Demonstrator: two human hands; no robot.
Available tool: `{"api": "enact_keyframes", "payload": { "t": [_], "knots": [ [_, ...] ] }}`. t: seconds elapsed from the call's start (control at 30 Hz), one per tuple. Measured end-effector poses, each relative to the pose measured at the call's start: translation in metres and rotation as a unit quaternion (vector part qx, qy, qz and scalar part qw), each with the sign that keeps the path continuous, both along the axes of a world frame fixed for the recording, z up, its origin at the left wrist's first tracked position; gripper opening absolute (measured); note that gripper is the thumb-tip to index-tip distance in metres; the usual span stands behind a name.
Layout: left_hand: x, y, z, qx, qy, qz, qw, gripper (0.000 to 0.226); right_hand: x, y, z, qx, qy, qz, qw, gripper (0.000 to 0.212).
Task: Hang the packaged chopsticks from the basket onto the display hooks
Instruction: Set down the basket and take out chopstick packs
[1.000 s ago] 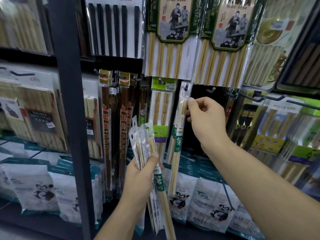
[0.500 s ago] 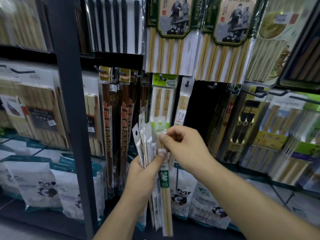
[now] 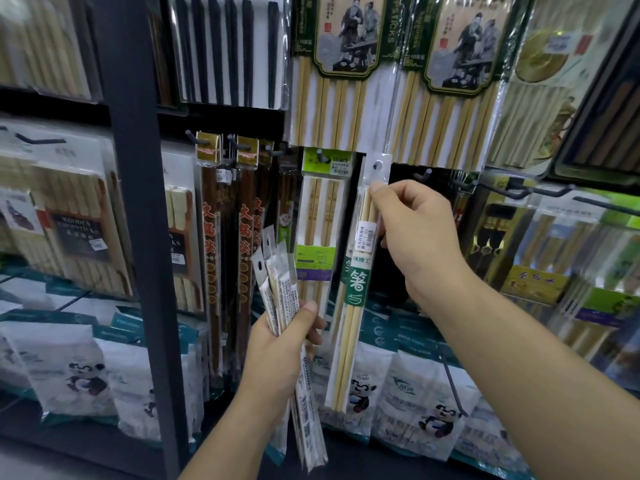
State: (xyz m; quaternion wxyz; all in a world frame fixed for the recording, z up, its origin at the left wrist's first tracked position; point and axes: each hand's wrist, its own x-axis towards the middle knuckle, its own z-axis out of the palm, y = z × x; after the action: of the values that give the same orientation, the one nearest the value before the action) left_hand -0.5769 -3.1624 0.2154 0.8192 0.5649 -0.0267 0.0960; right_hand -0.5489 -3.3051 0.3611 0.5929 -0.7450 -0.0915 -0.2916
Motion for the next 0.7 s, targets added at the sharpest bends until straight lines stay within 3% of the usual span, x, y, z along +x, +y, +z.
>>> {"api": "enact_keyframes", "payload": {
  "t": [0.47,0.6,0.7],
  "knots": [
    [0.002,0.0,-0.003,0.001,-0.019,-0.008,1.0,0.03,0.013,0.001,-0.001,0.001,0.007,-0.027,1.0,0.037],
    [0.002,0.001,-0.003,-0.022,-0.024,-0.028,0.999,0.01,0.016,-0.005,-0.013,-0.036,0.021,-0.062,0.997,0.04],
    [0.003,0.001,-0.004,-0.014,-0.036,-0.033,0.999,0.013,0.014,-0.007,-0.021,-0.046,0.024,-0.089,0.995,0.034]
  ]
}}
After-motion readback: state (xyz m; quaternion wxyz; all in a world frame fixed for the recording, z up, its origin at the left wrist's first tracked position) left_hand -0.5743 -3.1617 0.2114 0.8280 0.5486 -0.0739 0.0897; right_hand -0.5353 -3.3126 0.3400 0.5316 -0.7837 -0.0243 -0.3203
